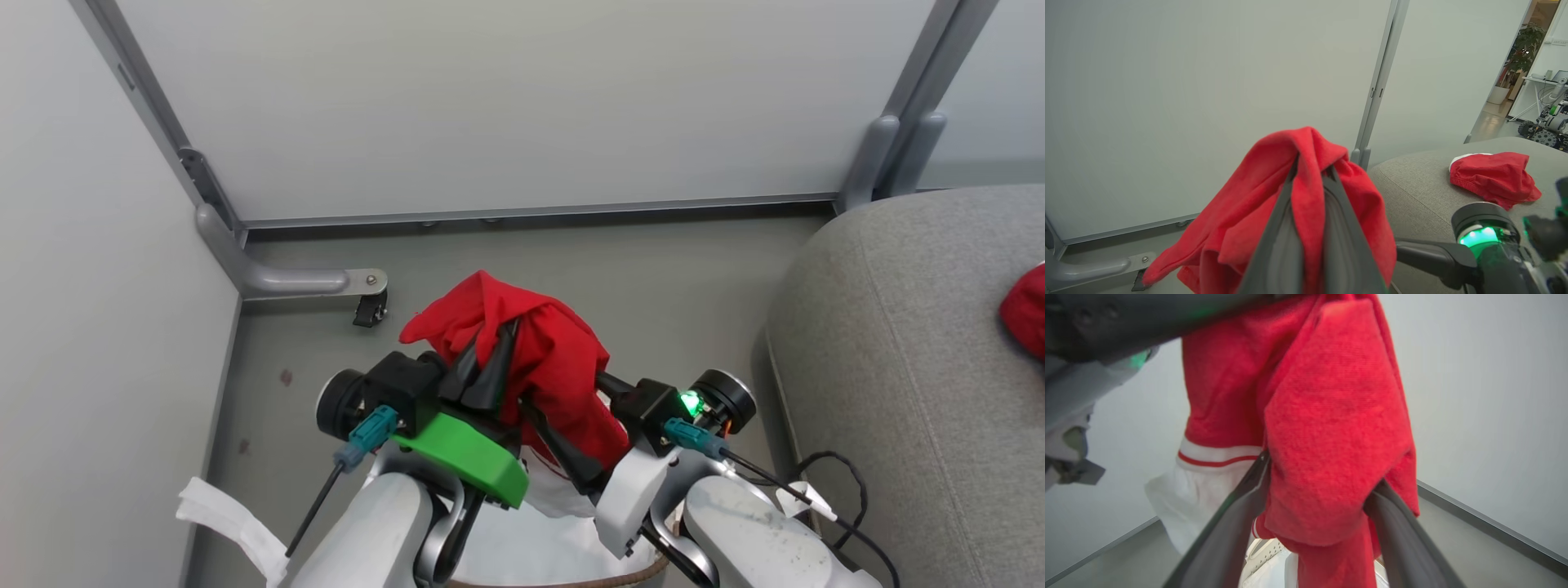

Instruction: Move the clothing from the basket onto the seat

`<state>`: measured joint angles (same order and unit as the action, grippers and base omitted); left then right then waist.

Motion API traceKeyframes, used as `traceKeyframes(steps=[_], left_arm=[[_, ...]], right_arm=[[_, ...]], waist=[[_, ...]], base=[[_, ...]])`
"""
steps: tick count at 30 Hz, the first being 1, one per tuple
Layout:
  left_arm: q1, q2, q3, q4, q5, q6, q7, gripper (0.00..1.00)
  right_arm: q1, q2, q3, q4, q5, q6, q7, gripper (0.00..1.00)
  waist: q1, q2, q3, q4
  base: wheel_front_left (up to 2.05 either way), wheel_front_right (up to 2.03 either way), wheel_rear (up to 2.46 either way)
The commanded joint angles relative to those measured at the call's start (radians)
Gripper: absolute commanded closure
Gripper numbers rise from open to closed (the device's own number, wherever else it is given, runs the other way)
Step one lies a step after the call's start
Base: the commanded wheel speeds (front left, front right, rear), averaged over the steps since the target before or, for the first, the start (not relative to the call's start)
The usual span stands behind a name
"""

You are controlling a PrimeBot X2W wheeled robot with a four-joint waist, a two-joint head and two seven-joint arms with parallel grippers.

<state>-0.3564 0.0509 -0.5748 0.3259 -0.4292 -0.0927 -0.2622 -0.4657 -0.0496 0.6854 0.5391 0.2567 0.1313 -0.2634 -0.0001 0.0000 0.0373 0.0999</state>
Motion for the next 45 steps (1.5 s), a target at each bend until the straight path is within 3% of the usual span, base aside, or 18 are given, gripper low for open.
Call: traceKeyframes(steps=[1, 2, 3, 5, 6, 21, 27, 30, 31, 32, 33, 39, 45], left_arm=[[-0.022, 0.001, -0.007, -0.006, -0.006, 0.006, -0.004, 1.00], [-0.025, 0.001, -0.014, -0.007, -0.011, 0.007, -0.004, 1.00], [-0.029, 0.001, -0.021, -0.008, -0.014, 0.007, -0.004, 1.00], [-0.037, 0.001, -0.026, -0.007, -0.020, 0.010, -0.004, 1.00], [-0.038, 0.001, -0.027, -0.006, -0.021, 0.010, -0.004, 1.00], [-0.052, 0.001, -0.011, -0.015, -0.026, 0.023, -0.006, 1.00], [-0.048, 0.001, 0.009, -0.016, -0.015, 0.025, -0.007, 1.00], [-0.042, 0.001, 0.017, -0.002, -0.008, 0.028, -0.007, 0.99], [-0.034, 0.002, 0.019, 0.008, -0.016, 0.029, -0.005, 0.58], [-0.030, 0.001, 0.022, 0.019, -0.016, 0.032, -0.005, 0.06], [-0.031, 0.001, 0.027, 0.019, -0.011, 0.031, -0.005, 0.00], [0.002, 0.006, 0.085, 0.056, 0.015, 0.026, -0.002, 0.00], [0.047, 0.014, 0.149, 0.084, 0.049, 0.011, -0.002, 0.00]], right_arm=[[-0.015, -0.004, 0.012, 0.021, 0.010, -0.001, -0.002, 0.00], [-0.019, -0.004, 0.018, 0.031, 0.019, -0.001, -0.002, 0.17], [-0.023, -0.004, 0.026, 0.044, 0.028, -0.001, -0.002, 0.51], [-0.024, -0.004, 0.034, 0.066, 0.043, -0.001, -0.002, 0.89], [-0.025, -0.004, 0.039, 0.077, 0.047, -0.001, -0.002, 1.00], [0.024, -0.006, 0.026, 0.197, 0.077, -0.001, -0.001, 1.00], [0.047, -0.007, -0.004, 0.201, 0.067, -0.001, 0.000, 1.00], [0.048, -0.006, -0.048, 0.137, 0.060, -0.001, -0.001, 1.00], [0.056, -0.006, -0.065, 0.108, 0.048, -0.001, -0.001, 1.00], [0.065, -0.005, -0.085, 0.073, 0.040, -0.001, -0.001, 1.00], [0.071, -0.005, -0.099, 0.049, 0.031, -0.001, -0.001, 1.00], [0.124, -0.004, -0.178, -0.118, -0.003, -0.001, -0.002, 1.00], [0.170, -0.004, -0.245, -0.246, -0.008, -0.001, -0.002, 1.00]], waist=[[0.0001, 0.0000, 0.007, 0.013], [0.0001, 0.0000, 0.009, 0.017], [0.0001, 0.0000, 0.012, 0.022], [0.0001, 0.0000, 0.015, 0.028], [0.0001, 0.0000, 0.016, 0.030], [0.0001, 0.0000, 0.027, 0.023], [0.0001, 0.0000, 0.030, 0.010], [0.0001, 0.0000, 0.034, 0.001], [0.0001, 0.0000, 0.036, -0.004], [0.0001, 0.0000, 0.037, -0.012], [0.0001, 0.0000, 0.038, -0.017], [0.0001, 0.0000, 0.041, -0.085], [0.0001, 0.0000, 0.045, -0.200]], base=[[0.00, 0.00, 0.00], [0.00, 0.00, 0.00], [0.00, 0.00, 0.00], [0.00, 0.00, 0.00], [0.00, 0.00, 0.00], [0.00, 0.00, 0.00], [0.00, 0.00, 0.00], [0.00, 0.00, 0.00], [0.00, 0.00, 0.00], [0.00, 0.00, 0.00], [0.00, 0.00, 0.00], [0.00, 0.00, 0.00], [0.00, 0.00, 0.00]])
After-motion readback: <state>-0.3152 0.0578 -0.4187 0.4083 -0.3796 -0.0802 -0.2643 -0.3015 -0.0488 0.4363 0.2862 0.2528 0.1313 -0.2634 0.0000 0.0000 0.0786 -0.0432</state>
